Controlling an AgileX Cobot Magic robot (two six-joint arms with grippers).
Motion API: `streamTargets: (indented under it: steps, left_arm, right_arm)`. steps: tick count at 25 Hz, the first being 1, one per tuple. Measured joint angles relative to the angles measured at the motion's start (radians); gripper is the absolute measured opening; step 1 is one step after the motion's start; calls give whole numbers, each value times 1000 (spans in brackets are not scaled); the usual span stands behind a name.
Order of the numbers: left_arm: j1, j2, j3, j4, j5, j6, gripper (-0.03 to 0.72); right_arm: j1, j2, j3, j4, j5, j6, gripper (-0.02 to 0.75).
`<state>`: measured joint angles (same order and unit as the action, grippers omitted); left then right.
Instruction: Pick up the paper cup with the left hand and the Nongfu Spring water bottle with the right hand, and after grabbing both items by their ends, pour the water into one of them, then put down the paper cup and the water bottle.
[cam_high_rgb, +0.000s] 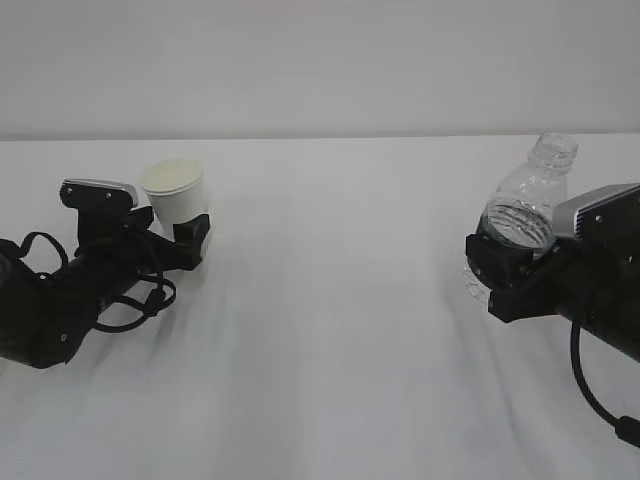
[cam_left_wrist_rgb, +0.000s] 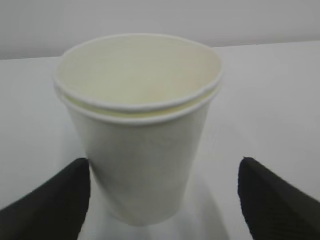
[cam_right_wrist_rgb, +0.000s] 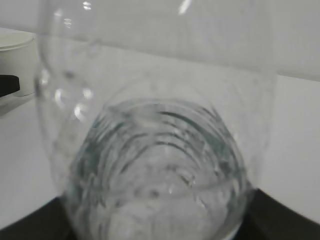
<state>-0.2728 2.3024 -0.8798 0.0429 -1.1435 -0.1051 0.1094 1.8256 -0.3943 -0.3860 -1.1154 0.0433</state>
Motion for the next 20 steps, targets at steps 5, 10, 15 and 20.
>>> streamTargets:
  steps: [5,10,15,20]
  left_arm:
    - [0,39,-43,-14,0,0,689]
    - [0,44,-68,-16,0,0,687]
    - [0,44,-75,-18,0,0,687]
    - [0,47,-97,-18,0,0,690]
  right_arm:
    - [0,-2,0,0,0,0,419]
    - [0,-2,0,0,0,0,419]
    - [0,-2,0,0,0,2,419]
    - [0,-2,0,0,0,2,419]
